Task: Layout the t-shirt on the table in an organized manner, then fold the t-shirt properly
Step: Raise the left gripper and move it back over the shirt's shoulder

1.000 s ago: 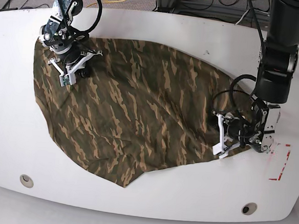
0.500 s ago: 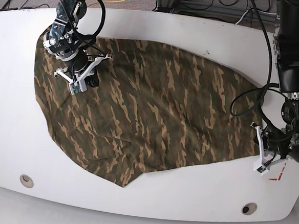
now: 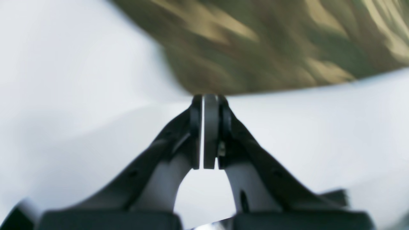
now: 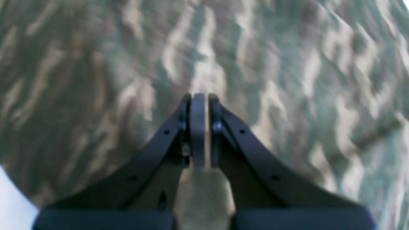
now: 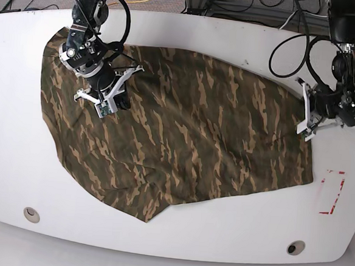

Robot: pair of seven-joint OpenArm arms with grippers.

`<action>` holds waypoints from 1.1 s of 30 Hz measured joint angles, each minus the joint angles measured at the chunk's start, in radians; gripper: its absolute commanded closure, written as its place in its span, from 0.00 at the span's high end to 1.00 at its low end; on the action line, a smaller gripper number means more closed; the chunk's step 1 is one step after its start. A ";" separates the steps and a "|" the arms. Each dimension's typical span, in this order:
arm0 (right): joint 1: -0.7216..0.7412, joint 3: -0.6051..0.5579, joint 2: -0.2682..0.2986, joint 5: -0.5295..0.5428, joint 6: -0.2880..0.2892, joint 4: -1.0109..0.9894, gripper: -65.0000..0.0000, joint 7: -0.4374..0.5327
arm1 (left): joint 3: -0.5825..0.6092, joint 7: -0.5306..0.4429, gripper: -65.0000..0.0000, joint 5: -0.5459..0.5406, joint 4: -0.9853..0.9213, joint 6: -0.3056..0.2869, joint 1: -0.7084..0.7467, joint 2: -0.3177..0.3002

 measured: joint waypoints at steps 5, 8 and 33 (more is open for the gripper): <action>0.001 0.002 0.002 -0.003 -0.002 -0.002 0.04 0.000 | -0.148 -0.014 0.03 -0.108 0.008 0.002 0.083 0.029; 0.001 -0.003 -0.001 0.005 -0.001 -0.018 0.04 0.003 | -0.198 -0.002 0.13 -0.143 0.006 0.000 0.116 0.032; -0.005 -0.001 0.002 -0.002 -0.002 -0.046 0.04 0.000 | -0.605 -0.081 0.75 -0.296 -0.127 -0.003 0.159 0.283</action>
